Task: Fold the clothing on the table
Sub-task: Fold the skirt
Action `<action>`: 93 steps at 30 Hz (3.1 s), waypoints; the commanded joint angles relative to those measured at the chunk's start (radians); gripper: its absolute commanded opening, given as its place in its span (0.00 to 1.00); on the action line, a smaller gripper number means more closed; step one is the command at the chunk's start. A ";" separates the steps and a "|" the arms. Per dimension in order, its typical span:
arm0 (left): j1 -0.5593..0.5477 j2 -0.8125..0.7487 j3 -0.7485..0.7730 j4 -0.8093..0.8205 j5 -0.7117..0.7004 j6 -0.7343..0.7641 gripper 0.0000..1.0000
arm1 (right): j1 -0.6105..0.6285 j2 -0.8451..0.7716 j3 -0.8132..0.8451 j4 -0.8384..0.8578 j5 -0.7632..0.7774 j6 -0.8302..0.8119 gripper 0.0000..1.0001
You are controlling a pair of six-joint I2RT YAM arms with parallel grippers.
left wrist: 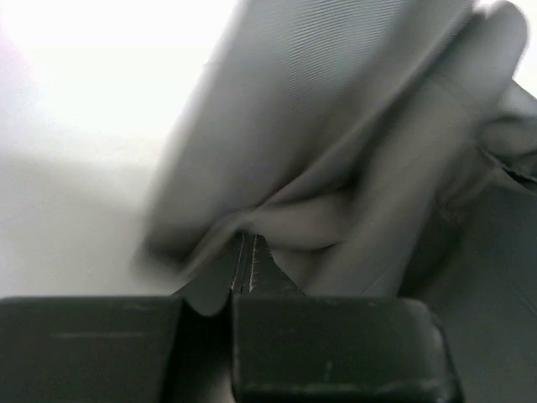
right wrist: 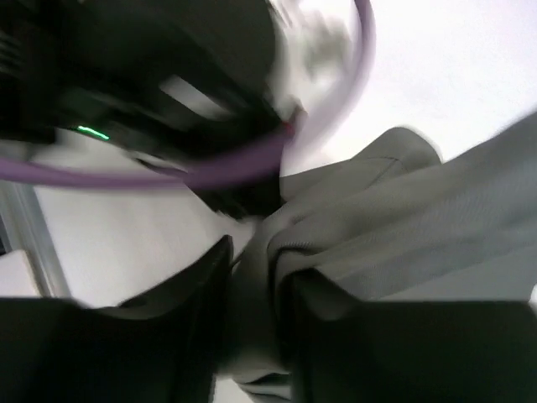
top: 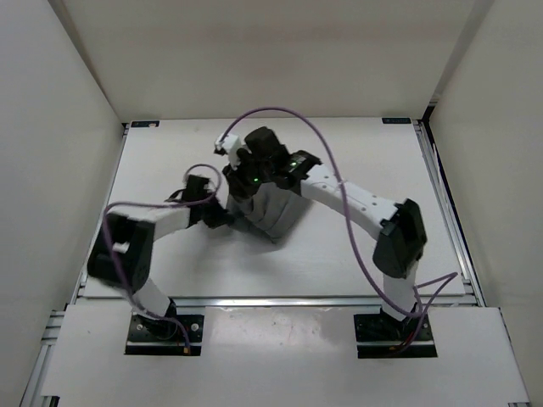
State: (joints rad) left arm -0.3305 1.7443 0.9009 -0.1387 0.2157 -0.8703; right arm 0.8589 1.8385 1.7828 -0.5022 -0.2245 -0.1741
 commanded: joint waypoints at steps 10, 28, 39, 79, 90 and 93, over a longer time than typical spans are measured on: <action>0.484 -0.629 -0.358 -0.113 -0.026 0.036 0.00 | 0.077 0.122 0.124 0.091 -0.017 0.005 1.00; 0.343 -0.854 -0.604 0.200 0.093 -0.126 0.98 | -0.075 -0.285 -0.413 0.102 0.191 -0.176 0.99; 0.260 -1.122 -0.948 0.300 -0.091 -0.422 0.98 | -0.201 -0.387 -0.486 0.079 0.087 -0.142 0.99; 0.054 -0.652 -0.597 0.205 -0.302 -0.242 0.98 | -0.281 -0.452 -0.560 0.074 0.080 -0.157 1.00; 0.007 -0.421 -0.369 0.304 -0.309 -0.207 0.78 | -0.323 -0.476 -0.585 0.064 0.063 -0.151 0.99; -0.027 -0.396 -0.307 0.318 -0.308 -0.190 0.35 | -0.334 -0.486 -0.589 0.067 0.060 -0.145 0.99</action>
State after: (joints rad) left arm -0.3267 1.3540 0.5175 0.1246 -0.0914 -1.0855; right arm 0.5381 1.3876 1.2037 -0.4469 -0.1425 -0.3218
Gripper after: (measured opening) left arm 0.402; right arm 0.993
